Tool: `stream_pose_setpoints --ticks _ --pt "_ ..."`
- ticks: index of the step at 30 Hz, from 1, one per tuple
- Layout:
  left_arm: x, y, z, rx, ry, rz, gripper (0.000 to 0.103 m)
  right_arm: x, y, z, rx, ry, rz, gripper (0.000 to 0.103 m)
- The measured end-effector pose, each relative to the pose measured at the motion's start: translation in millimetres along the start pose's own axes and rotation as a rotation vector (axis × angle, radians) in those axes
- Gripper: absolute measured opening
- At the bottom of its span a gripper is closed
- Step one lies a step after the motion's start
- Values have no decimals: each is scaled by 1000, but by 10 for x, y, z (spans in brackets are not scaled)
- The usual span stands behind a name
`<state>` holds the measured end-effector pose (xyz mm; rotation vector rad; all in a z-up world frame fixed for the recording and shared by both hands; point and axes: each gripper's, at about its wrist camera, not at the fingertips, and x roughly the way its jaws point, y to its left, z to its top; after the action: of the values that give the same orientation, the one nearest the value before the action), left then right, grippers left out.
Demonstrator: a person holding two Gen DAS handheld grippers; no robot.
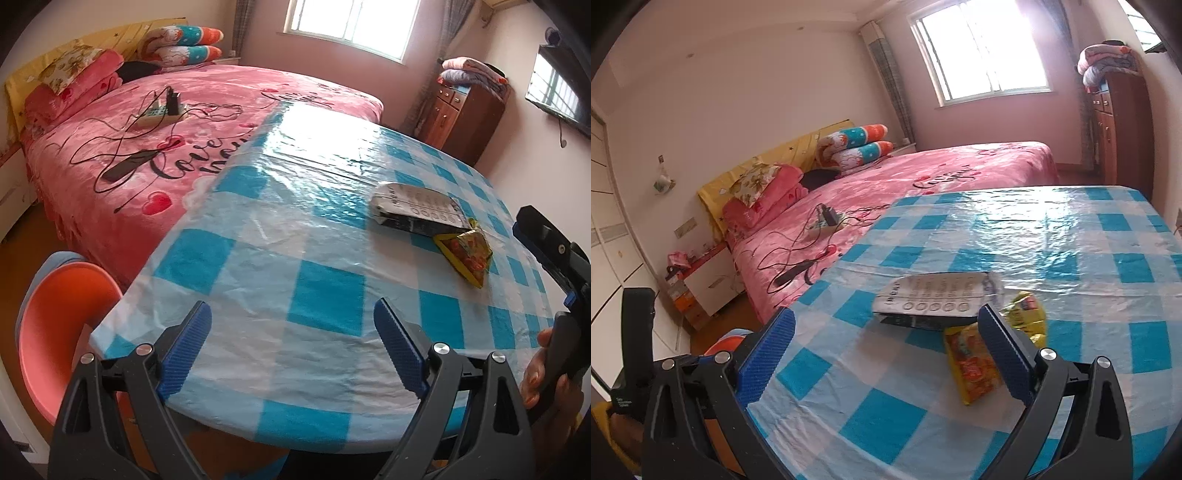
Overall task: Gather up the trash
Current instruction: 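Move both tools back over the table toward the milk carton and snack bag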
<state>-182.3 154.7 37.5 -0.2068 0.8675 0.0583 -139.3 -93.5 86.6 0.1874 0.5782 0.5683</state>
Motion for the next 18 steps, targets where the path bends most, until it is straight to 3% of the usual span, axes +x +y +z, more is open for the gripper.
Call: stream_pose_setpoints --ticks 18 --pt "117 -639 44 109 45 -46 90 -186 -559 104 99 11 -71 98"
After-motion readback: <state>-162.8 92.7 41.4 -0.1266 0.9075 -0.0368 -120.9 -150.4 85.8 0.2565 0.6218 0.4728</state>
